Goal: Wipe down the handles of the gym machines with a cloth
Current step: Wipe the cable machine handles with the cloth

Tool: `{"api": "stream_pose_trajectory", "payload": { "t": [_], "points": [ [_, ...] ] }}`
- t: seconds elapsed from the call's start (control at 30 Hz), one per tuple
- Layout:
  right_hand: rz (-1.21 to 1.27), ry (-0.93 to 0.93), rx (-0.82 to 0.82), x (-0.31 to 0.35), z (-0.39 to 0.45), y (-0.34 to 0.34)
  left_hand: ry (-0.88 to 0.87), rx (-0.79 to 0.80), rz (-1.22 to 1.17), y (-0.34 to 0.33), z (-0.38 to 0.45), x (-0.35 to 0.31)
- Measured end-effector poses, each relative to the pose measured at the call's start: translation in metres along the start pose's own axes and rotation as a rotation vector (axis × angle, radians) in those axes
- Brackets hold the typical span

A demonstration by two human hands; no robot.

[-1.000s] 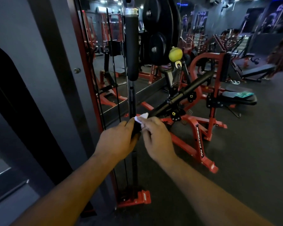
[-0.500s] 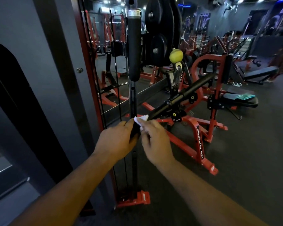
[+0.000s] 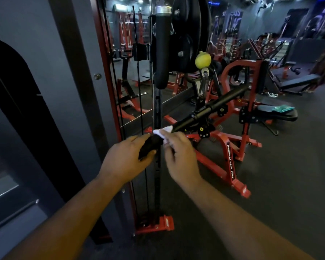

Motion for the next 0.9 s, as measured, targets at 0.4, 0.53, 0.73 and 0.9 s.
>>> {"api": "stream_pose_trajectory", "payload": {
  "t": [0.4,0.53,0.73,0.9],
  "points": [
    [-0.114,-0.108,-0.243,-0.009,0.022,0.009,-0.074,-0.032,-0.136,0.008,-0.028,0.031],
    [0.019,-0.03,-0.077,0.022,-0.007,-0.034,-0.094,-0.083,-0.122,0.008,-0.029,0.036],
    [0.095,-0.025,-0.156,0.016,0.004,-0.003,-0.082,-0.092,-0.152,0.009,-0.035,0.044],
    [-0.126,-0.132,-0.261,0.002,0.018,0.004,-0.118,-0.079,-0.129,0.012,-0.033,0.035]
  ]
}}
Point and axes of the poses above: each hand's wrist, its own z-axis towards the middle knuckle, its own y-axis out of the back of the hand, x = y × z, the point moved 2 cm from there along z, towards the middle knuckle, and after that the axes turned 12 degrees about z, right-handed, at the moved point
